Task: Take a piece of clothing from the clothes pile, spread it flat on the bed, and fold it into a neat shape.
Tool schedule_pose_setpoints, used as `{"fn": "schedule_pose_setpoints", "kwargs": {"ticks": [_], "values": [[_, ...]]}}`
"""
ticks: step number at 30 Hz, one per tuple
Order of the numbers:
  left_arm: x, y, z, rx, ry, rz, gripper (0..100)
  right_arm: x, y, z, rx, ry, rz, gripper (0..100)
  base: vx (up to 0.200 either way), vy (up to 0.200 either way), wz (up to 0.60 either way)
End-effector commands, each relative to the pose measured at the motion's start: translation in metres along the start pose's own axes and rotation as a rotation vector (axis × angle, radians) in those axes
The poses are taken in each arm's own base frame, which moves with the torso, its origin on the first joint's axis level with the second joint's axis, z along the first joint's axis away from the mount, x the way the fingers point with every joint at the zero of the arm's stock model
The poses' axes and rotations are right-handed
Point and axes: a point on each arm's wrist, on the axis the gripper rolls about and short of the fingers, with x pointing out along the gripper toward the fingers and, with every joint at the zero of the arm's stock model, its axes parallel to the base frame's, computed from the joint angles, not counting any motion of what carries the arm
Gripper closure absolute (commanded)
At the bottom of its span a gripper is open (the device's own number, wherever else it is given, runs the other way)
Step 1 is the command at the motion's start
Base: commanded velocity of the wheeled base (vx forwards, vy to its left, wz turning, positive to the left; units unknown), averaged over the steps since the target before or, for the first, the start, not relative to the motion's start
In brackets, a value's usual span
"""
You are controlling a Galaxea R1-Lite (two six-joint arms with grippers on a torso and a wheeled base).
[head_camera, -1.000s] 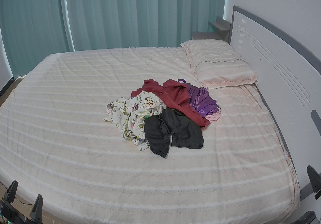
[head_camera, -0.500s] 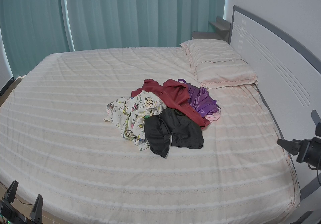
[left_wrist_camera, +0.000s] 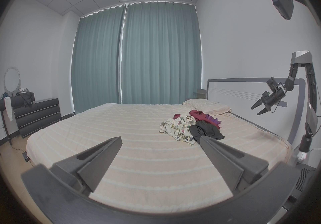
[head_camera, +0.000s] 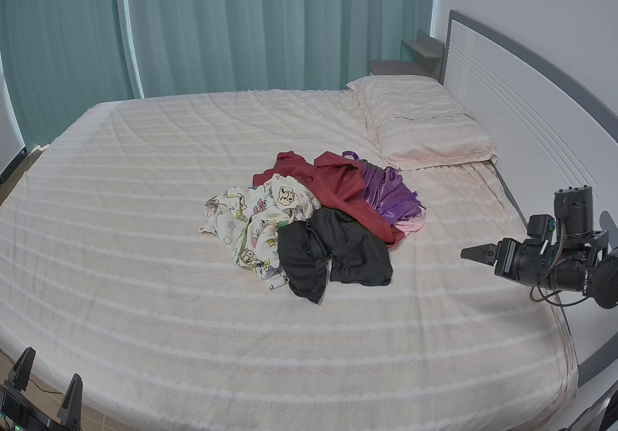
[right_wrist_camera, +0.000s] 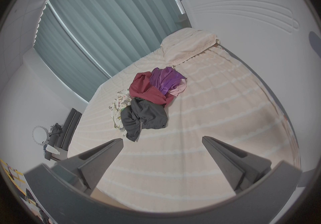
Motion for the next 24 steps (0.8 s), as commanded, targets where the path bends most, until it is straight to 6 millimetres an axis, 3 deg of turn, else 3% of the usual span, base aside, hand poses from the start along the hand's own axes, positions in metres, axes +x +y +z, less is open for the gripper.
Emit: {"fn": "schedule_pose_setpoints", "kwargs": {"ticks": [1, 10, 18, 24], "values": [[0.0, 0.0, -0.005, 0.0, 0.001, 0.0, 0, 0.033, -0.003, -0.005, 0.005, 0.075, -0.028, 0, 0.0, 0.0, 0.0], [0.0, 0.0, -0.005, 0.0, 0.001, 0.0, 0, 0.065, -0.003, -0.008, 0.009, 0.126, -0.041, 0, 0.0, 0.0, 0.0], [0.0, 0.0, -0.005, 0.0, 0.001, 0.0, 0, 0.116, 0.011, -0.019, 0.021, 0.157, -0.065, 0, 0.0, 0.0, 0.0], [0.0, 0.0, -0.005, 0.0, 0.0, 0.0, 0, 0.156, 0.006, -0.036, 0.004, 0.139, -0.044, 0, 0.0, 0.0, 0.0]]}}
